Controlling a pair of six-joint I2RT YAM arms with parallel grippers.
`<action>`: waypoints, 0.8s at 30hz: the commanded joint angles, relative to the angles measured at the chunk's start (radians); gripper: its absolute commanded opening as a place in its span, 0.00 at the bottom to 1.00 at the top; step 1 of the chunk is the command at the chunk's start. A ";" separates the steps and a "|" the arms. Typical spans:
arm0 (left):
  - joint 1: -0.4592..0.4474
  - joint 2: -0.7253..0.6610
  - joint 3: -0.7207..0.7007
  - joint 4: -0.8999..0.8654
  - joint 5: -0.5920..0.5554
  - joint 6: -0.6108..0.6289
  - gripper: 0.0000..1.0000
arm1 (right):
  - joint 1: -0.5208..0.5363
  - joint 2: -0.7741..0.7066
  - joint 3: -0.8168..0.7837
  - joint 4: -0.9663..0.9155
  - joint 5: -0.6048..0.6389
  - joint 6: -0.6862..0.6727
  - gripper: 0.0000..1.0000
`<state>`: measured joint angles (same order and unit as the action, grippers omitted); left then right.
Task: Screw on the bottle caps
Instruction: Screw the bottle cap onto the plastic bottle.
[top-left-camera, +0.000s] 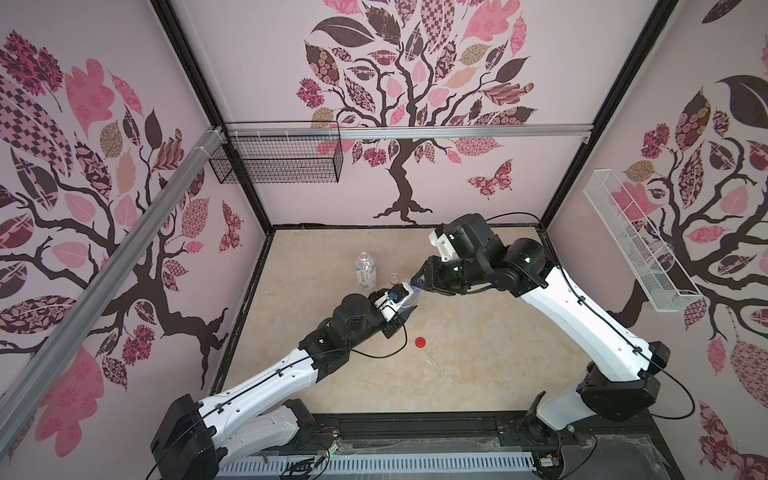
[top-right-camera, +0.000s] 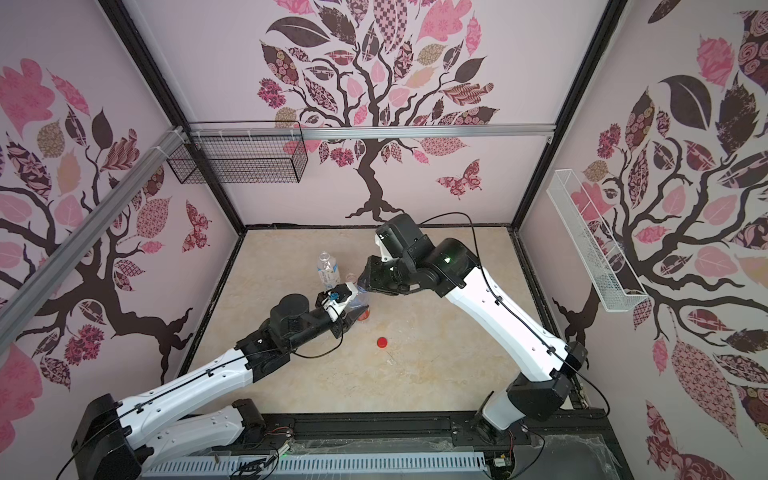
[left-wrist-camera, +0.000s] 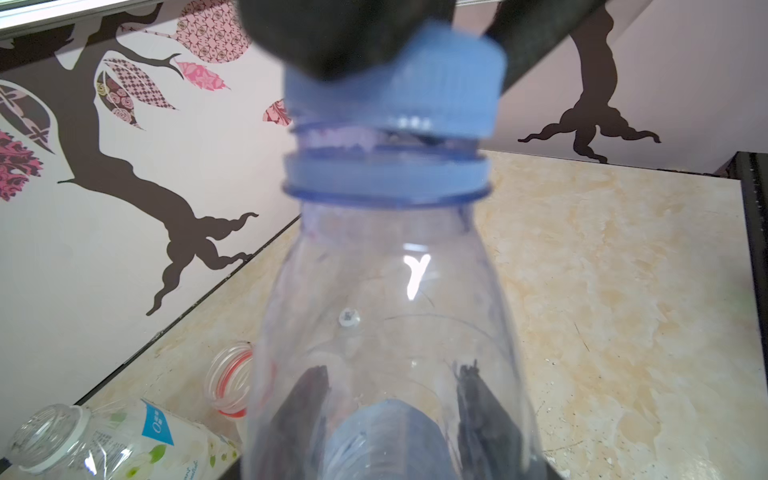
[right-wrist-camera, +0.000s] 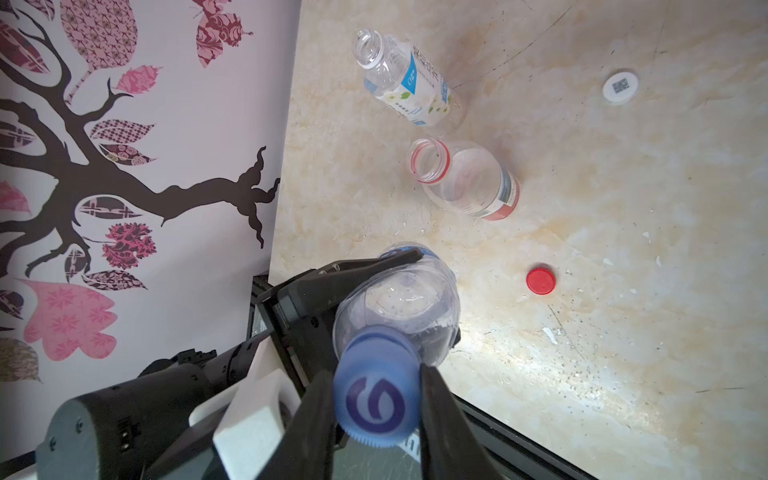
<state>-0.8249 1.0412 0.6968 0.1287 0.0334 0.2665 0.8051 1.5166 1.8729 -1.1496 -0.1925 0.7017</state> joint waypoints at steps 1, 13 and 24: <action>-0.014 -0.085 0.024 0.226 0.024 0.055 0.53 | -0.035 -0.008 -0.037 -0.068 0.023 0.056 0.36; 0.029 -0.184 0.001 -0.220 0.239 -0.009 0.52 | -0.048 -0.065 0.165 -0.116 -0.071 -0.401 0.81; 0.165 -0.105 0.139 -0.464 0.611 0.062 0.52 | -0.048 -0.247 -0.105 0.003 -0.291 -1.182 0.82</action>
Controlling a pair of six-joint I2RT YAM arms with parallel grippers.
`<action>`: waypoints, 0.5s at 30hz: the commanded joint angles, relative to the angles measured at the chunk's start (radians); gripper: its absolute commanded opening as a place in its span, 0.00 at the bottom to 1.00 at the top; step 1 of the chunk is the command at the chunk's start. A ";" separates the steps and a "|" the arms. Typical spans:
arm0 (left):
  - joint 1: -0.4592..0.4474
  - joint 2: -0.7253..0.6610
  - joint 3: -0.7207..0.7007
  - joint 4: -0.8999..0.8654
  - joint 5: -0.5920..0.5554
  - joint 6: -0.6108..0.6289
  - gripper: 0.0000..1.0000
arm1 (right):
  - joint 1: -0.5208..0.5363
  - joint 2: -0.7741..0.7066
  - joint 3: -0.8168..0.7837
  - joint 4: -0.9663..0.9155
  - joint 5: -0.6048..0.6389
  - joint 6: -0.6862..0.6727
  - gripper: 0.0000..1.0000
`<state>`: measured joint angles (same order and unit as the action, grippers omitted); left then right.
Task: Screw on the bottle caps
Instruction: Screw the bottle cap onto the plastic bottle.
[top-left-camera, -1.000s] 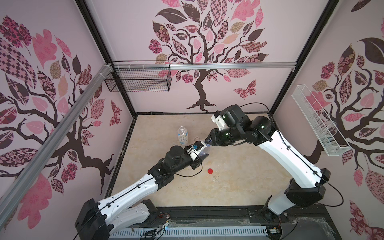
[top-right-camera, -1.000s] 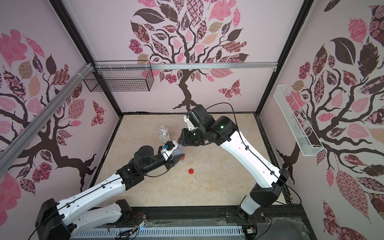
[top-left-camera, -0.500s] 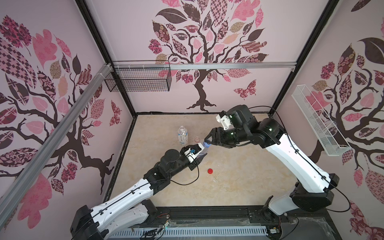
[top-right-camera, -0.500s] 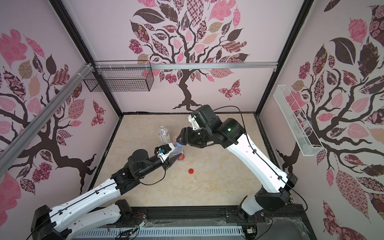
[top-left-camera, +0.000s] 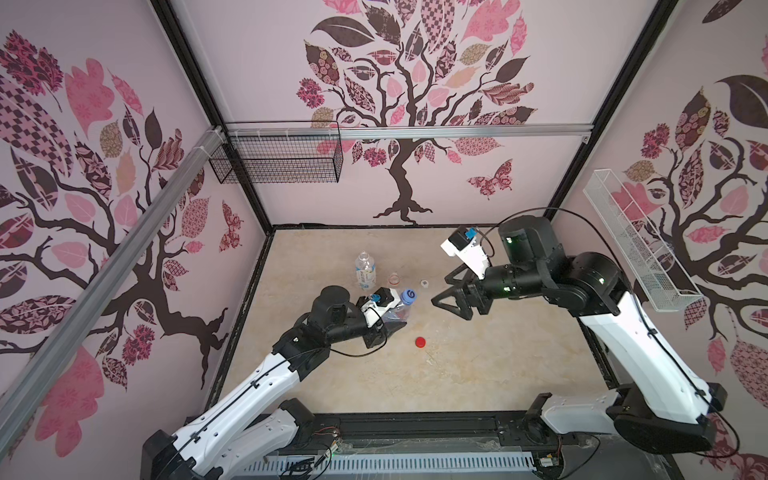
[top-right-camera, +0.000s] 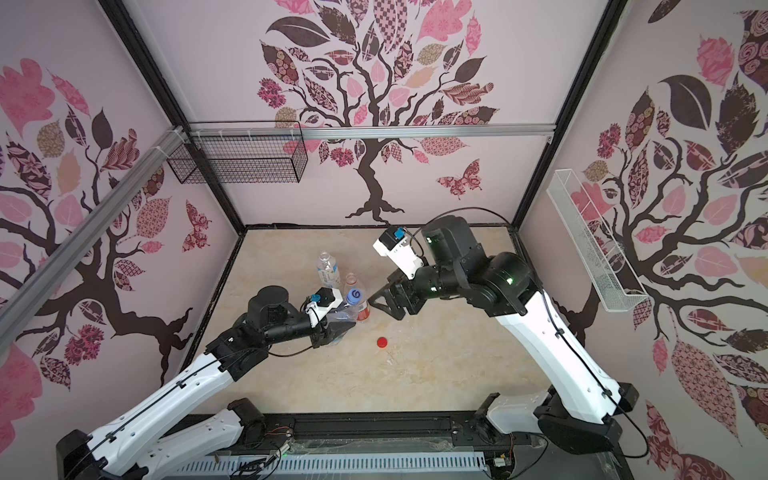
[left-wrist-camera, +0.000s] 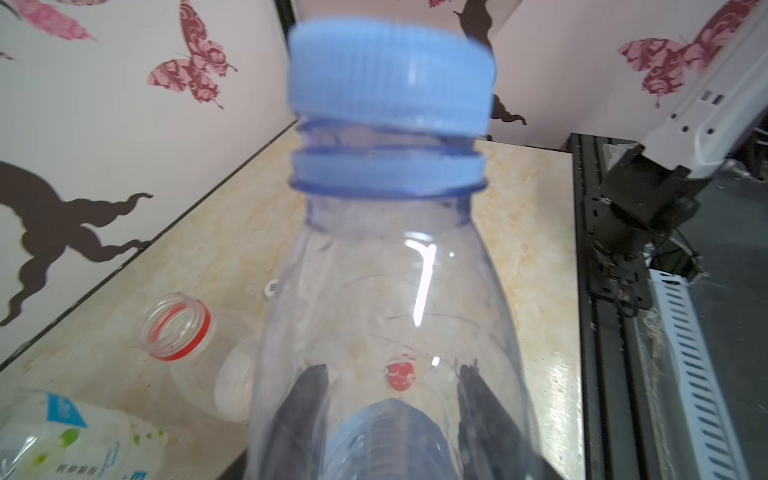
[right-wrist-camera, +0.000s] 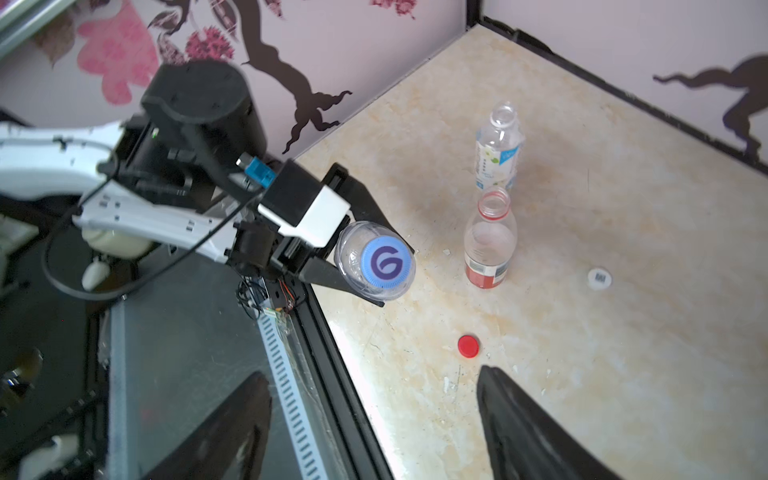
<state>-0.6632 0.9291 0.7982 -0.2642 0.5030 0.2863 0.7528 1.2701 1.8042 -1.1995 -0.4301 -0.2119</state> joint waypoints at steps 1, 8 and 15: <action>0.002 0.010 0.040 -0.071 0.162 0.050 0.53 | 0.005 0.014 -0.030 0.036 -0.054 -0.318 0.81; 0.004 0.051 0.118 -0.169 0.206 0.158 0.53 | 0.008 0.093 0.065 -0.091 -0.115 -0.658 0.74; 0.004 0.068 0.139 -0.175 0.209 0.176 0.53 | 0.078 0.158 0.127 -0.130 -0.117 -0.775 0.68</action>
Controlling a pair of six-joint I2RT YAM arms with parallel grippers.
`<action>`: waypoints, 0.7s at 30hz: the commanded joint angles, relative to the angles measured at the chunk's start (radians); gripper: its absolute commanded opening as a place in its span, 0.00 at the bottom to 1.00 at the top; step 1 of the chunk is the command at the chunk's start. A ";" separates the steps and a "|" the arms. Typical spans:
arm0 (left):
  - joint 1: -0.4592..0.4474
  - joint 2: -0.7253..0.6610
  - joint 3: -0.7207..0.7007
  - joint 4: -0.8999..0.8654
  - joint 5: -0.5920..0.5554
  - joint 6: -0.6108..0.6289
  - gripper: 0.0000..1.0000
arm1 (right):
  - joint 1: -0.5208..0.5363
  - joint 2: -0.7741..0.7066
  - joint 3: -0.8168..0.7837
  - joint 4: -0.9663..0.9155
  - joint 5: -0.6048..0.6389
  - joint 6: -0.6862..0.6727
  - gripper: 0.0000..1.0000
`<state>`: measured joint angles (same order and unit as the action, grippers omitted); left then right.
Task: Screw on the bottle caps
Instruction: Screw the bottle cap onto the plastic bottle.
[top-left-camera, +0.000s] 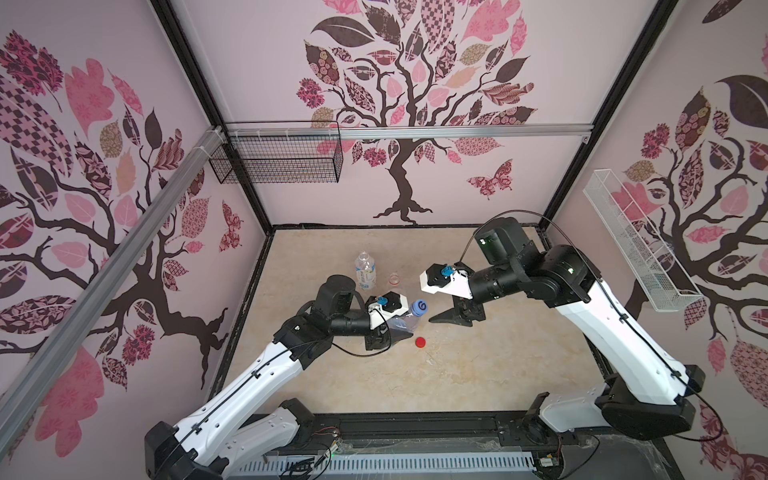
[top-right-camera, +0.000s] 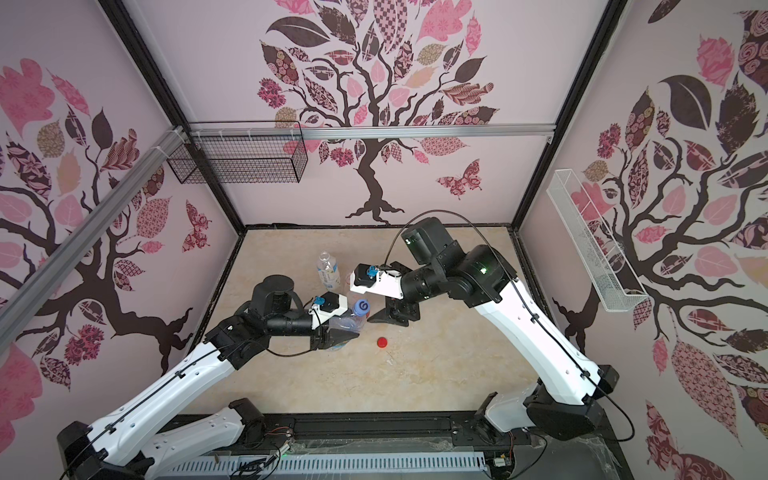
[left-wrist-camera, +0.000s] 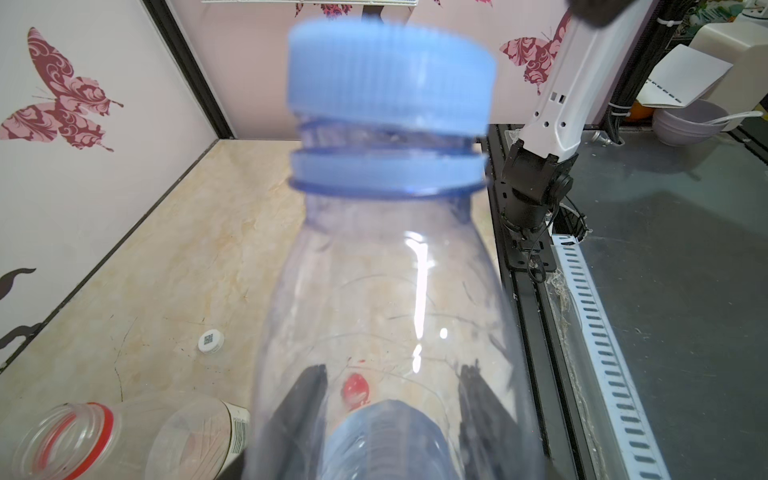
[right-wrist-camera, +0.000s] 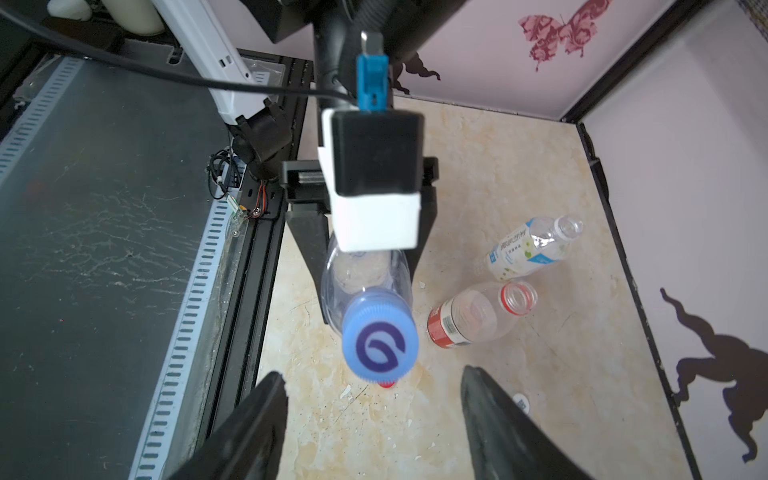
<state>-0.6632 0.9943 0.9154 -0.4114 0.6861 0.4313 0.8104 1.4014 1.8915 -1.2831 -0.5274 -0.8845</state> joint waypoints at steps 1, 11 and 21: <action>0.004 0.003 0.022 -0.029 0.027 0.035 0.54 | 0.022 0.034 0.046 -0.056 -0.024 -0.105 0.68; 0.003 -0.003 0.017 -0.014 0.031 0.033 0.53 | 0.028 0.077 0.078 -0.085 0.002 -0.080 0.59; 0.003 -0.006 0.013 -0.003 0.044 0.021 0.53 | 0.050 0.076 0.047 -0.060 0.058 -0.078 0.51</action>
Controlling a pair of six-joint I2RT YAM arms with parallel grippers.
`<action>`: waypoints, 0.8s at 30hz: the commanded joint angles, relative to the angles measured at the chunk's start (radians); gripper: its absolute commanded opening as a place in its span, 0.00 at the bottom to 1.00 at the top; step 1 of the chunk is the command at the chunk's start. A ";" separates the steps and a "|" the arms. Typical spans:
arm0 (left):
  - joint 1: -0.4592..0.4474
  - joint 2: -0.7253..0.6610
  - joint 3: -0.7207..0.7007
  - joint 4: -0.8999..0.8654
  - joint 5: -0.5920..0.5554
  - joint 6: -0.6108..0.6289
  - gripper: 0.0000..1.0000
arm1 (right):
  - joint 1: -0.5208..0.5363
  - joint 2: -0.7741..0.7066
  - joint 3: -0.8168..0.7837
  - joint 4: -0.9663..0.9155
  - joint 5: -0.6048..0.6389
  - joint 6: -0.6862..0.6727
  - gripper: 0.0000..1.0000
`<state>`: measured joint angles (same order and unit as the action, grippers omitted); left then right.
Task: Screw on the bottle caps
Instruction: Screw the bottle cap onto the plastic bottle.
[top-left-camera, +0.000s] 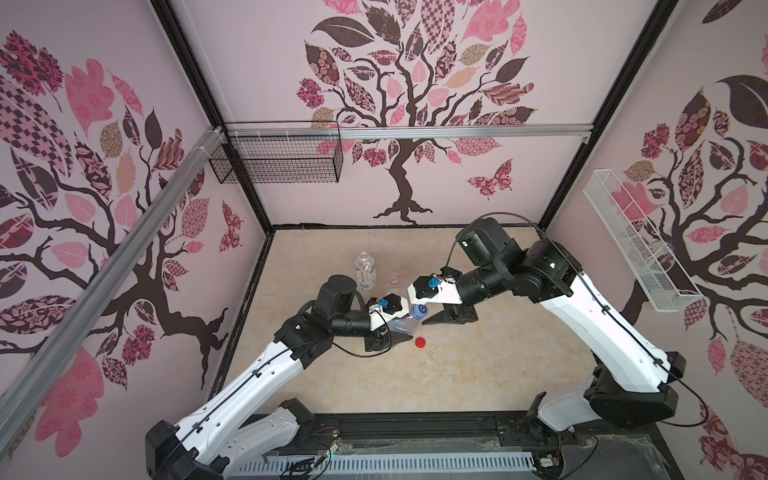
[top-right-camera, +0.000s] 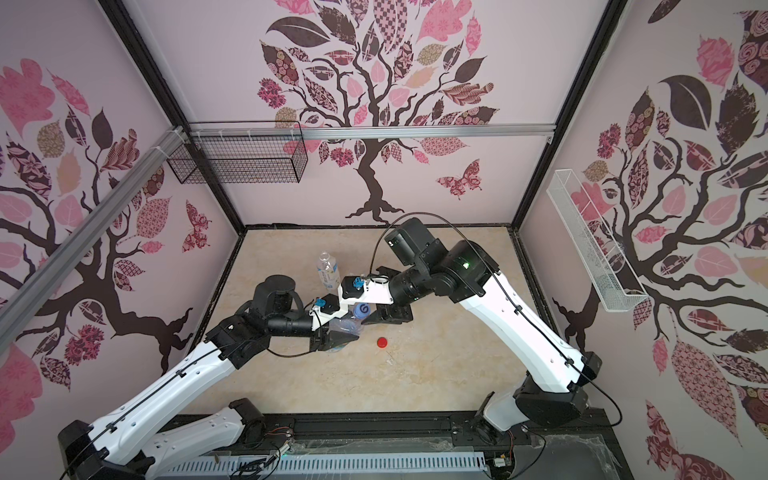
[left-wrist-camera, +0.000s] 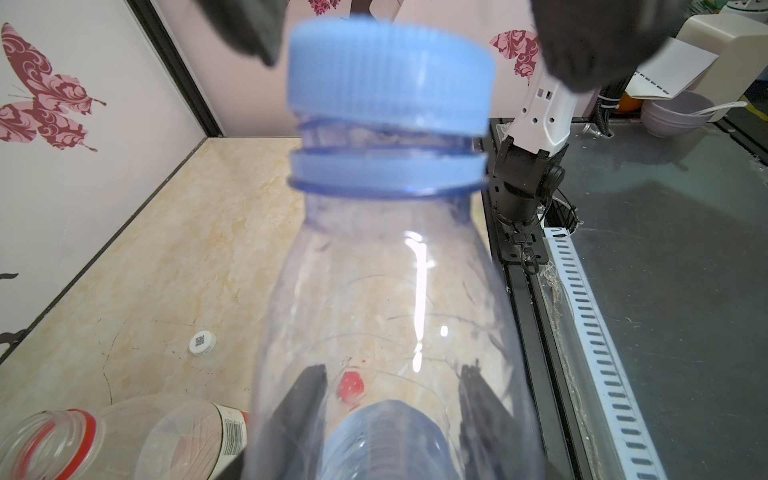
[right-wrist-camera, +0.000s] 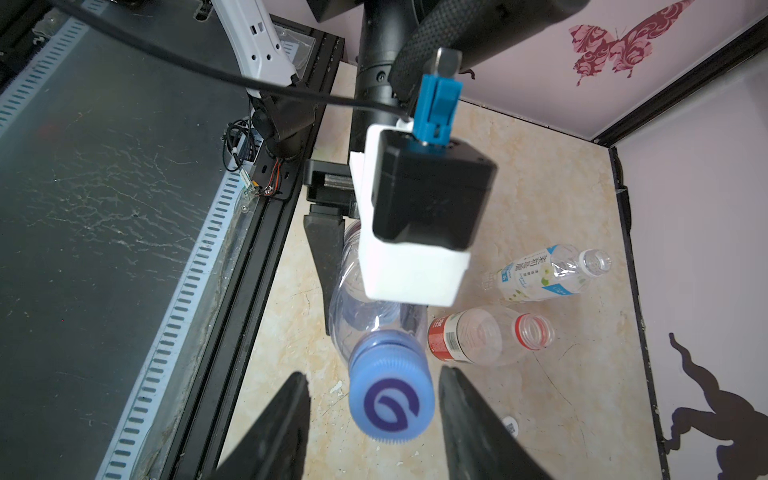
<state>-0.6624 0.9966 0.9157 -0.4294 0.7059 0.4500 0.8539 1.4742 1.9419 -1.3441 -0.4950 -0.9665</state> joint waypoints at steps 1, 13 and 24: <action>0.003 -0.008 0.014 0.016 0.024 0.001 0.54 | 0.007 0.004 -0.002 -0.001 0.023 0.006 0.49; 0.000 -0.065 -0.020 0.148 -0.119 -0.011 0.53 | 0.007 0.021 -0.044 0.018 0.019 0.262 0.19; -0.123 -0.113 -0.101 0.476 -0.484 0.019 0.52 | 0.007 -0.025 -0.253 0.334 0.229 1.093 0.11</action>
<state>-0.7368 0.9222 0.7849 -0.2607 0.3202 0.4503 0.8513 1.4212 1.7184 -1.0657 -0.3656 -0.2150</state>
